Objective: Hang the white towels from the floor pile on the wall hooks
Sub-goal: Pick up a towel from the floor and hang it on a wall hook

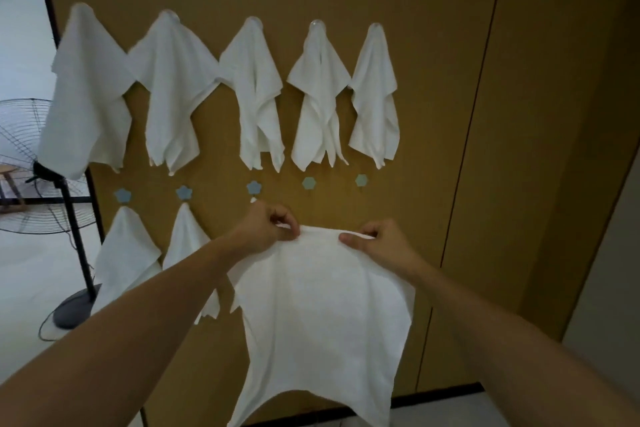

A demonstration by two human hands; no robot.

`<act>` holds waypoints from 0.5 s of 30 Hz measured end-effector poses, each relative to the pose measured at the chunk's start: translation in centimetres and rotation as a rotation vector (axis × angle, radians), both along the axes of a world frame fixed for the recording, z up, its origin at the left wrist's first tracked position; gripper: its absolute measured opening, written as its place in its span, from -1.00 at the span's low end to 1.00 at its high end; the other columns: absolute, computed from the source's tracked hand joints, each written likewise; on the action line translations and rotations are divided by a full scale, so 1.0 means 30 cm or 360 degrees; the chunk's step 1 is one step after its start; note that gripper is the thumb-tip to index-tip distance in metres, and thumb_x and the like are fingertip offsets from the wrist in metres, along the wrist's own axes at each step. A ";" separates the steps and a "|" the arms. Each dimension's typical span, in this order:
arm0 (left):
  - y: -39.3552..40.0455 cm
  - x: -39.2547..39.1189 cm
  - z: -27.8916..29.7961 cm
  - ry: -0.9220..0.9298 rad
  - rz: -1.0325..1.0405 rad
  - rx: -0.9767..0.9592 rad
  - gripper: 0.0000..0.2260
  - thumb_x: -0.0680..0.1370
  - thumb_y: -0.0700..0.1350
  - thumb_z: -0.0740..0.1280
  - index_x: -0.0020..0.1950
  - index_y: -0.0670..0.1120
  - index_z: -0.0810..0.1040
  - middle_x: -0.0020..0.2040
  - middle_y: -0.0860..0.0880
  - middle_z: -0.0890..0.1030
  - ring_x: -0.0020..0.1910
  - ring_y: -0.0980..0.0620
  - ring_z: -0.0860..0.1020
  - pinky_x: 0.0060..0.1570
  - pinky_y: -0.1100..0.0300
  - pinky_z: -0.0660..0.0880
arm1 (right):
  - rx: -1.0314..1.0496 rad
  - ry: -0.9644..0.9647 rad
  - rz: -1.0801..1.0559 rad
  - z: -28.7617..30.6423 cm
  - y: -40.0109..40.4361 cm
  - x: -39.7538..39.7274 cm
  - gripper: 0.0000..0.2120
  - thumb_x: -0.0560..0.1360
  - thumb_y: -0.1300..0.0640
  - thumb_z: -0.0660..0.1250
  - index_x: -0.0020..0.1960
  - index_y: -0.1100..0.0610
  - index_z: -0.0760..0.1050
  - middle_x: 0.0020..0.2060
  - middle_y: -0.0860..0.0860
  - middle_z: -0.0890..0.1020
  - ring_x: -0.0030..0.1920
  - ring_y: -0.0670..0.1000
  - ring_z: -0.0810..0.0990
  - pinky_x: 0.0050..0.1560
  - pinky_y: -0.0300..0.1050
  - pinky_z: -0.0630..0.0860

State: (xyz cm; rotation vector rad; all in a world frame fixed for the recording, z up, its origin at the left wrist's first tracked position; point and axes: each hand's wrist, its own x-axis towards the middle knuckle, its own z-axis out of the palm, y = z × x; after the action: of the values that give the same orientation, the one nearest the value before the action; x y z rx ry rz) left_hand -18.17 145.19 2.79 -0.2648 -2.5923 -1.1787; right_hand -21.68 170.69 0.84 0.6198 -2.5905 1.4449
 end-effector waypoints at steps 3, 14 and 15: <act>-0.060 -0.200 -0.013 -0.0030 -0.0048 -0.0040 -0.74 0.47 -0.31 0.46 -0.15 0.08 0.71 -0.03 0.15 0.67 0.00 0.20 0.58 0.06 0.43 0.42 | -0.0083 -0.0025 0.0003 -0.016 -0.073 -0.198 -0.50 0.43 -0.09 0.50 -0.54 0.05 0.36 -0.56 -0.10 0.35 -0.50 -0.16 0.32 -0.40 -0.32 0.27; -0.168 -0.809 -0.148 0.0146 0.0200 -0.0662 -0.70 0.56 -0.33 0.30 0.18 -0.03 0.67 0.31 -0.05 0.56 0.33 -0.02 0.46 0.28 0.35 0.27 | -0.0206 -0.0118 -0.0015 -0.136 -0.282 -0.897 -0.50 0.44 0.05 0.49 -0.52 0.10 0.29 -0.58 -0.06 0.36 -0.52 -0.11 0.36 -0.40 -0.21 0.30; -0.172 -0.856 -0.157 0.0178 0.0224 -0.0771 -0.67 0.56 -0.35 0.29 0.22 -0.03 0.65 0.32 -0.06 0.55 0.33 -0.03 0.47 0.27 0.36 0.27 | -0.0200 -0.0124 -0.0021 -0.144 -0.301 -0.960 -0.54 0.43 0.03 0.49 -0.49 0.16 0.35 -0.54 -0.01 0.41 -0.47 -0.07 0.41 -0.36 -0.17 0.34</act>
State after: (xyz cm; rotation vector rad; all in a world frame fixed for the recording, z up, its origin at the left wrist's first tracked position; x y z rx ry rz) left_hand -43.86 140.03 -1.91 -0.2312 -2.7066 -0.4626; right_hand -50.48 161.66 -3.47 0.5398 -2.5300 1.6445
